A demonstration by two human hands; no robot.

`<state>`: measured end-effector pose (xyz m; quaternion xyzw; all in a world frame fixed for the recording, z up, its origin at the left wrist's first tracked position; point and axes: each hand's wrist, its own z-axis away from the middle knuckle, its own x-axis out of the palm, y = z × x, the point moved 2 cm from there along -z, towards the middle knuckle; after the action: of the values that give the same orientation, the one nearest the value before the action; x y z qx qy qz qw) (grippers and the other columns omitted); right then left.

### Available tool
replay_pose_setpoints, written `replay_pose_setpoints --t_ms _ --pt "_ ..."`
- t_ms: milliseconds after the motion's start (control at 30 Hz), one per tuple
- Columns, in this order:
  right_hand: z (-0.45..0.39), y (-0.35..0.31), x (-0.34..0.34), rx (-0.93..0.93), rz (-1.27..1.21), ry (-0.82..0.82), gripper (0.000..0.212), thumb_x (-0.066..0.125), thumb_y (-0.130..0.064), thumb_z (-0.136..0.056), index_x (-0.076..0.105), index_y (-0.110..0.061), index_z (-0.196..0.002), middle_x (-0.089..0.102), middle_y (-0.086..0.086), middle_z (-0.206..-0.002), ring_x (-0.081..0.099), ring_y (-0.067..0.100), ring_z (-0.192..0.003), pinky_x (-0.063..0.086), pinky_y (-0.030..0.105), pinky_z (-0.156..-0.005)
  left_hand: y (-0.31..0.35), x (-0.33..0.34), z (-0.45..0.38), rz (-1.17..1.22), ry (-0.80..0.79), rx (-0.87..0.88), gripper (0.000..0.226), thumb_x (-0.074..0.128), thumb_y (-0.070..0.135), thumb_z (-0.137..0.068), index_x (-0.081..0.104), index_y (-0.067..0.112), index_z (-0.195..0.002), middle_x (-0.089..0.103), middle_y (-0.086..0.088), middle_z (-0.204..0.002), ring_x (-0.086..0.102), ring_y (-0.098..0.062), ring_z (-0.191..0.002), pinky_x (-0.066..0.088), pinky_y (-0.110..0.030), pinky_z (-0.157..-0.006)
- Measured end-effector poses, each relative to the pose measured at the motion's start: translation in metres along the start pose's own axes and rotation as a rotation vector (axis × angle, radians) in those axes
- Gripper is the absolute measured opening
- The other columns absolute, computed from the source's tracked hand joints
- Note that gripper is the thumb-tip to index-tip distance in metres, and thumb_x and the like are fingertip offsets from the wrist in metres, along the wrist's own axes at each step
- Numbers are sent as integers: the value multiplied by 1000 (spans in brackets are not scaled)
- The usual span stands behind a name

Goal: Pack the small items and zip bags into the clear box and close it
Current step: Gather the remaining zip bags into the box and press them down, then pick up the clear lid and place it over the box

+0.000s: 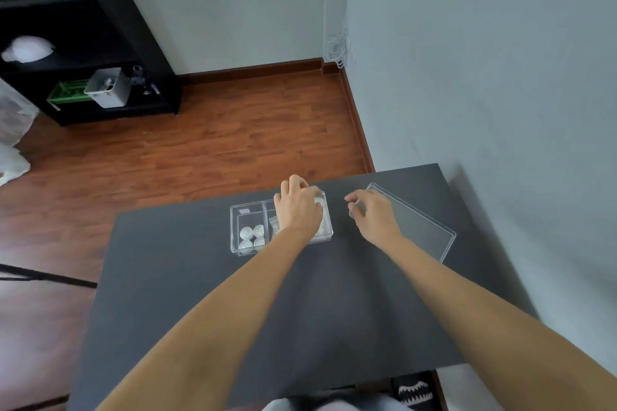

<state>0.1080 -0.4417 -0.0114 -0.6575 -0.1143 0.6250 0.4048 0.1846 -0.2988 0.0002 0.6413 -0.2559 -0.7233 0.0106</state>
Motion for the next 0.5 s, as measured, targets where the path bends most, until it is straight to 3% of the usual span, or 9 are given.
replay_pose_setpoints --t_ms 67,167,267,400,500 --pt "5 13 -13 52 10 73 19 56 -8 -93 71 -10 -103 70 12 -105 61 30 -103 40 27 -93 13 0 -3 55 -5 53 30 58 14 -85 68 24 -112 49 0 -119 44 -22 -113 39 -36 -94" --pt "17 38 -28 202 9 143 23 52 -11 -95 69 -13 -110 63 13 -120 50 33 -116 37 34 -100 34 8 -7 144 -98 149 34 55 11 -88 63 17 -120 49 -2 -127 44 -23 -119 45 -39 -96" --pt "32 65 -38 310 15 209 26 54 -8 -94 66 -11 -116 55 16 -134 39 34 -129 33 37 -106 53 24 -8 222 -214 187 37 52 7 -91 57 9 -128 46 -7 -134 43 -24 -127 42 -37 -104" --pt "55 93 -41 439 96 215 37 53 -13 -95 55 -14 -133 29 17 -156 19 37 -145 27 47 -116 68 48 -5 222 -345 166 42 48 7 -91 50 7 -134 41 -11 -142 42 -27 -132 35 -38 -110" --pt "69 110 -37 501 81 193 42 52 -14 -97 47 -14 -138 14 18 -161 11 38 -148 25 46 -117 70 64 -5 190 -442 117 50 46 8 -92 39 7 -142 30 -16 -152 28 -31 -142 28 -41 -116"
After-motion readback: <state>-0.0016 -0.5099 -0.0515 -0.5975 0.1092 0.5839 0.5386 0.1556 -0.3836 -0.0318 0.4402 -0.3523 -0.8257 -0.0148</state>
